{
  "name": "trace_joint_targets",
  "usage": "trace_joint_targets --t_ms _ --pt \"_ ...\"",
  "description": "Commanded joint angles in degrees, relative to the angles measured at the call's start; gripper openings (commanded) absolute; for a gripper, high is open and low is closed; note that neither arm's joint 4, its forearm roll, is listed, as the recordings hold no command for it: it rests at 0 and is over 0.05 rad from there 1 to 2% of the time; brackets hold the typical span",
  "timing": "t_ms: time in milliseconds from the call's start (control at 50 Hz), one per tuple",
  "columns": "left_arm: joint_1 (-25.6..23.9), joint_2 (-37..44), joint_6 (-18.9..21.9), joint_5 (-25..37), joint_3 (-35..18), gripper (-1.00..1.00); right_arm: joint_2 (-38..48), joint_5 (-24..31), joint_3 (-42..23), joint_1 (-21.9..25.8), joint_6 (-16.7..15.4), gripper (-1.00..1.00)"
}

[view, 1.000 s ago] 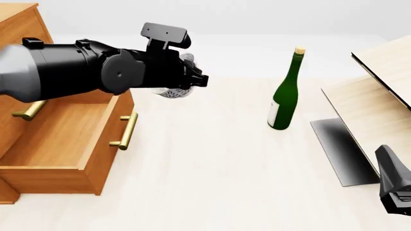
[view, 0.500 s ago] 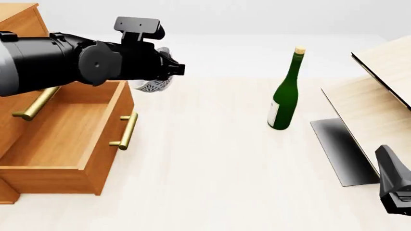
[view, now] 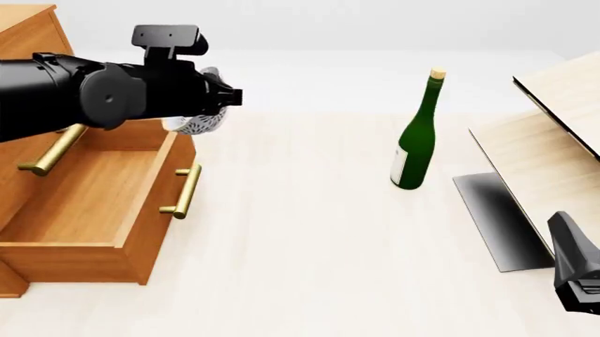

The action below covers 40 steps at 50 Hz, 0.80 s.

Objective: Put the bowl in the bottom drawer of the cabinet.

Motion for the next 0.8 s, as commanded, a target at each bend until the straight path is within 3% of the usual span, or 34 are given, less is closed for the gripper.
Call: trace_joint_targets --t_ms 20,800 --pt "1.5 -1.5 -0.5 -1.1 1.7 -1.00 0.0 0.0 0.0 0.0 0.0 1.00" --pt "7.4 -9.7 -0.8 -3.1 9.0 -1.00 0.0 0.0 0.0 0.0 0.0 1.00"
